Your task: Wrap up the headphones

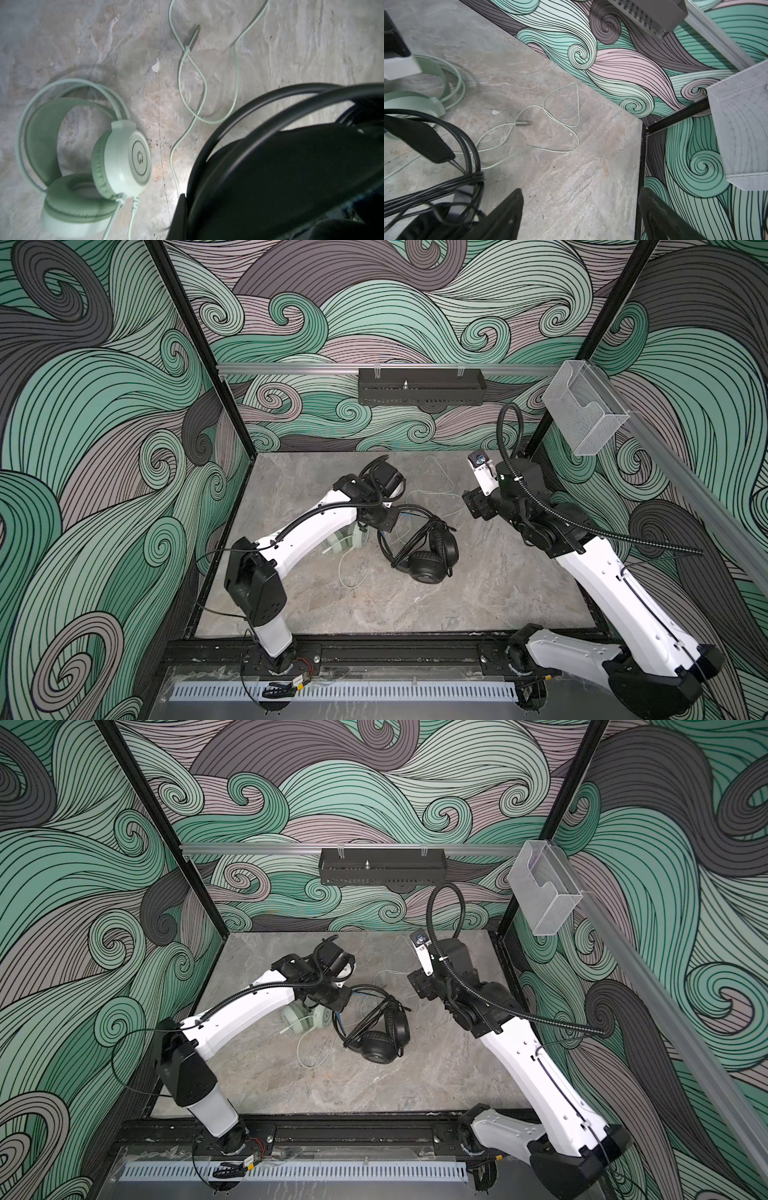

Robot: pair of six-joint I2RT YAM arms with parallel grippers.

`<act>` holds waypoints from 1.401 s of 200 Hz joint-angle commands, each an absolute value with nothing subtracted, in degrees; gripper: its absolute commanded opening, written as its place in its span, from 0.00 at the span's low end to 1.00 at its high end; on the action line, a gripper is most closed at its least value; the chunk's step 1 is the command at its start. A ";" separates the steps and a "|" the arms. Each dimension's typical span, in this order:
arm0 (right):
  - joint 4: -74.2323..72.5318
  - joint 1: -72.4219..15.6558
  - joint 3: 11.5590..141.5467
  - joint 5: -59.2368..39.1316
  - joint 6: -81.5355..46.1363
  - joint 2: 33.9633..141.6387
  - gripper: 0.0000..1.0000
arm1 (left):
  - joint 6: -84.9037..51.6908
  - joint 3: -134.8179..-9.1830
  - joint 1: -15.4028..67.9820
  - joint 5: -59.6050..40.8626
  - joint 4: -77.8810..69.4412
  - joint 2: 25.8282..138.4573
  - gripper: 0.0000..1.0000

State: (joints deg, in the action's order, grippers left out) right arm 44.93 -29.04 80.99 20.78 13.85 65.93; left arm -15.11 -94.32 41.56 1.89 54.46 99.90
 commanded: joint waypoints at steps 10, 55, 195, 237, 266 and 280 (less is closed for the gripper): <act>46.30 -25.08 82.15 18.87 7.56 63.78 0.99 | -23.27 -103.09 41.57 -2.54 48.62 106.59 0.00; 46.29 -23.13 79.78 18.11 5.58 61.81 1.00 | -29.98 -118.17 42.33 -4.03 53.06 121.48 0.00; 46.50 -23.12 77.88 17.70 2.99 60.96 1.00 | -41.64 -134.13 48.30 -1.89 49.99 142.25 0.00; 46.43 -23.12 77.87 17.68 2.81 61.35 1.00 | -43.71 -133.27 48.60 -1.93 50.88 142.65 0.00; 46.49 -23.11 77.96 17.97 3.08 60.95 1.00 | -45.11 -132.88 49.01 -1.54 51.80 142.82 0.00; 46.47 -23.14 77.72 18.15 3.25 60.74 1.00 | -45.69 -132.34 49.16 -1.84 51.77 142.76 0.00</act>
State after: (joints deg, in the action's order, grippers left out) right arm 46.30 -23.44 78.08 17.61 3.84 61.71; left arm -42.59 -131.55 48.31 -0.25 52.07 143.17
